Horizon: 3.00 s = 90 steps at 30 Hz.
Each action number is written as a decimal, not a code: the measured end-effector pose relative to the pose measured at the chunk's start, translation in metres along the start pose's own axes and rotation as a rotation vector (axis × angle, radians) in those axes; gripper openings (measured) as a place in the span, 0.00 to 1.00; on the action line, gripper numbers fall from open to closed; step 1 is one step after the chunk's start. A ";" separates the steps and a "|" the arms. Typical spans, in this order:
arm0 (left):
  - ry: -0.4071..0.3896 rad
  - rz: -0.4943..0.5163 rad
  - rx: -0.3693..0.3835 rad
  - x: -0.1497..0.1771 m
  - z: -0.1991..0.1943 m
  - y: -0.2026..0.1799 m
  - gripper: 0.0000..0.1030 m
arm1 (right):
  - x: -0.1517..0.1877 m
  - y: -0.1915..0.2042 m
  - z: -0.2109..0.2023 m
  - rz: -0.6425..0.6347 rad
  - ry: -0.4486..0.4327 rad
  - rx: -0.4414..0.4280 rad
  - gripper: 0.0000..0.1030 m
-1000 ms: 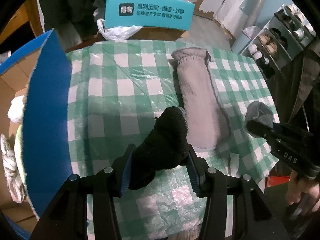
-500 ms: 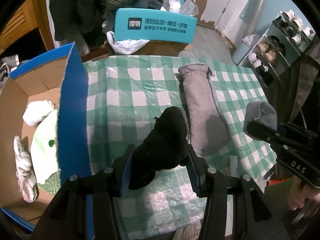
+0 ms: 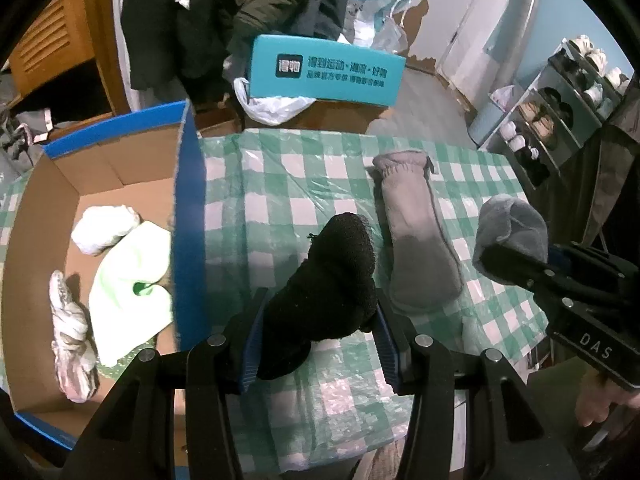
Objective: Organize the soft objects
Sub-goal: 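Lift both socks and carry them toward the cardboard box, then lower both socks into the box and open both grippers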
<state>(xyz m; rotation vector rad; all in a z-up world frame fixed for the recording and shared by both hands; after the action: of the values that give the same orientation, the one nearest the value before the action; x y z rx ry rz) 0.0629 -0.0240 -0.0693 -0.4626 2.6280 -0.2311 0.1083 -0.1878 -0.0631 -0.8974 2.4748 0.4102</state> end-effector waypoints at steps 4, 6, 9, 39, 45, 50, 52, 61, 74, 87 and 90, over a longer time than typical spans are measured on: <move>-0.019 -0.006 -0.008 -0.003 -0.009 0.007 0.48 | -0.007 0.010 0.000 -0.015 -0.004 -0.013 0.25; -0.026 -0.009 -0.010 -0.003 -0.012 0.010 0.48 | -0.010 0.016 0.001 -0.023 -0.008 -0.023 0.25; -0.037 -0.014 -0.014 -0.005 -0.018 0.015 0.48 | -0.016 0.026 0.001 -0.039 -0.012 -0.032 0.25; -0.109 -0.164 -0.050 -0.008 -0.056 0.113 0.48 | -0.065 0.138 0.033 -0.188 0.004 -0.157 0.25; -0.110 -0.195 -0.069 -0.005 -0.058 0.135 0.48 | -0.071 0.162 0.044 -0.217 0.020 -0.181 0.25; -0.113 -0.215 -0.084 -0.003 -0.061 0.150 0.48 | -0.076 0.176 0.051 -0.230 0.029 -0.202 0.25; -0.112 -0.224 -0.092 -0.002 -0.062 0.156 0.48 | -0.078 0.182 0.054 -0.236 0.032 -0.207 0.25; -0.098 -0.263 -0.128 0.003 -0.059 0.179 0.48 | -0.084 0.204 0.067 -0.258 0.054 -0.241 0.25; -0.082 -0.288 -0.168 0.006 -0.056 0.190 0.53 | -0.084 0.212 0.078 -0.246 0.077 -0.255 0.34; -0.081 -0.282 -0.183 0.005 -0.054 0.186 0.65 | -0.084 0.199 0.074 -0.215 0.066 -0.251 0.49; -0.084 -0.279 -0.181 0.005 -0.055 0.183 0.66 | -0.083 0.194 0.069 -0.212 0.056 -0.237 0.50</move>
<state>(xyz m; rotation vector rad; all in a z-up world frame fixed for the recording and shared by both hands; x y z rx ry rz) -0.0188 0.1493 -0.0663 -0.8824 2.5073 -0.0598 0.0589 0.0290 -0.0556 -1.2687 2.3818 0.6207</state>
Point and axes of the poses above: each gripper's, at about its wrist camera, not at the fingertips, and z roughly the way its jaws point, y to its left, x to its underside, the point moved 3 cm from there along z, roughly the way its jaws point, and after that the axes turned 7 degrees about -z, right-handed, at the moved point
